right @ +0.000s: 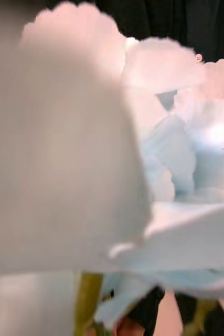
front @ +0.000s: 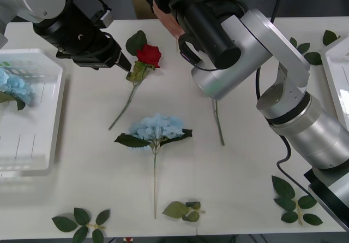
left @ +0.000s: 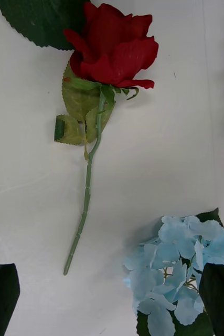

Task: Place the red flowers into the right box and the blue flowers into the left box. If a person shows an open palm, hand one flower to the person first, then continue sorting.

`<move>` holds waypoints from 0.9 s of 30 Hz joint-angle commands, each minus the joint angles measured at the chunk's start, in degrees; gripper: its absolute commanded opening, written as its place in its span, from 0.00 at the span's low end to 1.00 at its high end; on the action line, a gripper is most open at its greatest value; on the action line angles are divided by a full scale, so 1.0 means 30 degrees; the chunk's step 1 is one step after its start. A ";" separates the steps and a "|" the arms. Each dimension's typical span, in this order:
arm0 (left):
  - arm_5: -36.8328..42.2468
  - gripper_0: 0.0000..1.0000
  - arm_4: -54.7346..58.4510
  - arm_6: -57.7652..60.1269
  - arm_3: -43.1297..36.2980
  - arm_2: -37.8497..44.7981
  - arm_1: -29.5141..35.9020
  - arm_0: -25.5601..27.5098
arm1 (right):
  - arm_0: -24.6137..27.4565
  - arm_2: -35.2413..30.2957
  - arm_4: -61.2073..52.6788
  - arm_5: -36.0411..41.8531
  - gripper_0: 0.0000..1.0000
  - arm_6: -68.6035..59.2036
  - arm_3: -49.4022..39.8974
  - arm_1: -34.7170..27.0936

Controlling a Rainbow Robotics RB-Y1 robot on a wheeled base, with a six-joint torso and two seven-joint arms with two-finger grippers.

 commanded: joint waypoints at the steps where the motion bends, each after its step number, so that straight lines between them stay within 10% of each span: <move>1: 0.0092 1.00 -0.0321 0.0469 -0.0424 0.0121 0.0296 0.0135 | -0.0481 -0.0040 -0.0194 -0.0277 0.83 -0.0824 -0.0302 0.0293; 16: -0.4479 1.00 -0.6414 0.0820 0.5230 0.0034 -0.4744 0.0105 | 0.0486 -0.0245 -1.1473 -0.2943 0.83 -0.0502 -0.0595 -0.7090; 27: -0.9518 1.00 -0.8289 0.1553 0.8570 -0.2808 -0.6443 0.0047 | 0.4822 -0.1768 -1.9998 -0.1976 0.83 0.3658 -0.0712 -1.1631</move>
